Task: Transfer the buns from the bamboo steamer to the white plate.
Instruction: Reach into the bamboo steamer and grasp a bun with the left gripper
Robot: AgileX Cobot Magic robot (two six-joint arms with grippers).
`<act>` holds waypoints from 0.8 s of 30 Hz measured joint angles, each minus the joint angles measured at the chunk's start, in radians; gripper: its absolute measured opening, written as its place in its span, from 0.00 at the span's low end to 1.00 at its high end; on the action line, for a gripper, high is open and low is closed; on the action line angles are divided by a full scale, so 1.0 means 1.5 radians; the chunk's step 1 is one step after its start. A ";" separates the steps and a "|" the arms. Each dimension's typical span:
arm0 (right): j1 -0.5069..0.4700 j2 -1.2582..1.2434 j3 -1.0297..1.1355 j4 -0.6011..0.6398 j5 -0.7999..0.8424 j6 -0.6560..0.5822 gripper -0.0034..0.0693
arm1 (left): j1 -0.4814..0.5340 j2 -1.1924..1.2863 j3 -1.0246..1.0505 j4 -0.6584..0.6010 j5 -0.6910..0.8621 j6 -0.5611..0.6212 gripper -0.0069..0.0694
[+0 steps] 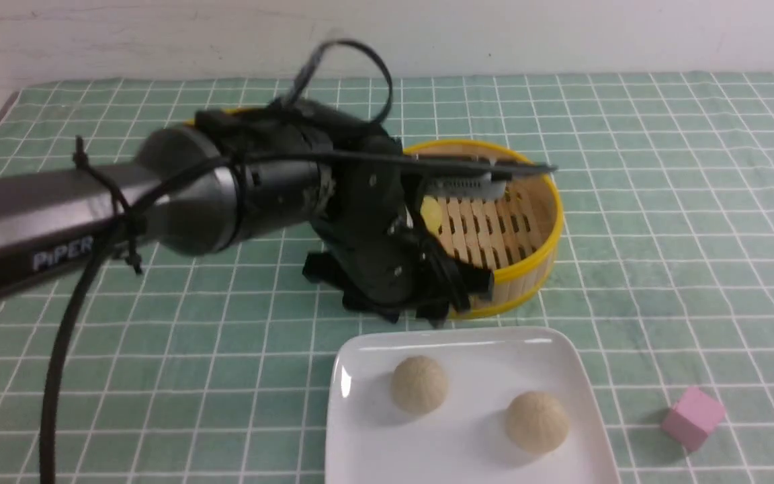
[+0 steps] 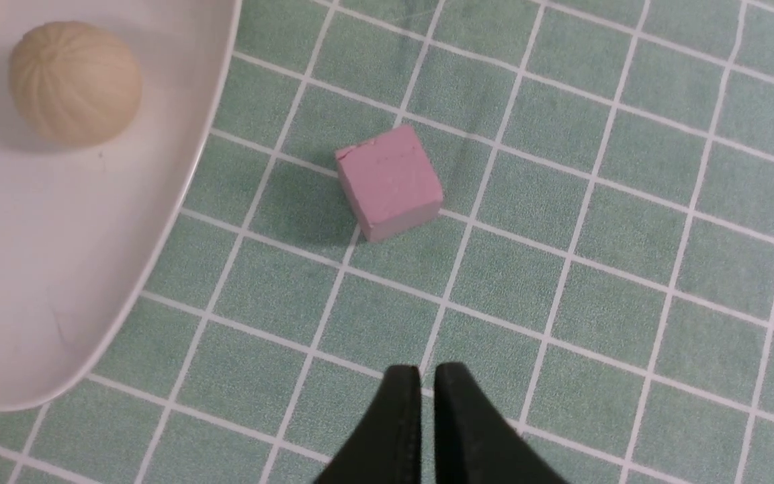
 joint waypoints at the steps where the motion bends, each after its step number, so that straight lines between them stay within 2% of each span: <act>1: 0.000 0.000 0.000 0.002 0.000 0.000 0.13 | 0.002 0.000 -0.005 0.001 0.002 0.000 0.55; 3: 0.000 0.000 0.000 0.006 0.000 0.000 0.13 | 0.029 0.009 -0.067 -0.003 0.027 0.000 0.46; 7: 0.000 0.000 0.000 0.009 0.000 0.000 0.14 | 0.080 0.064 -0.191 -0.023 0.074 0.023 0.16; 9: 0.000 0.000 0.000 0.012 0.000 0.000 0.14 | 0.091 0.104 -0.250 -0.023 0.087 0.043 0.11; 11: 0.000 0.000 0.000 0.013 0.000 0.000 0.14 | 0.091 0.126 -0.279 -0.022 0.093 0.050 0.10; 17: 0.000 0.000 0.000 0.016 0.000 0.000 0.15 | 0.090 0.218 -0.371 -0.011 0.097 0.055 0.21; 18: 0.000 0.000 0.000 0.018 0.000 0.000 0.15 | 0.090 0.238 -0.381 -0.001 0.093 0.055 0.30; 22: 0.000 0.000 0.000 0.019 0.000 0.000 0.16 | 0.090 0.278 -0.383 0.033 0.058 0.055 0.48; 24: 0.000 0.000 0.000 0.019 0.000 0.000 0.16 | 0.090 0.294 -0.383 0.043 0.038 0.055 0.53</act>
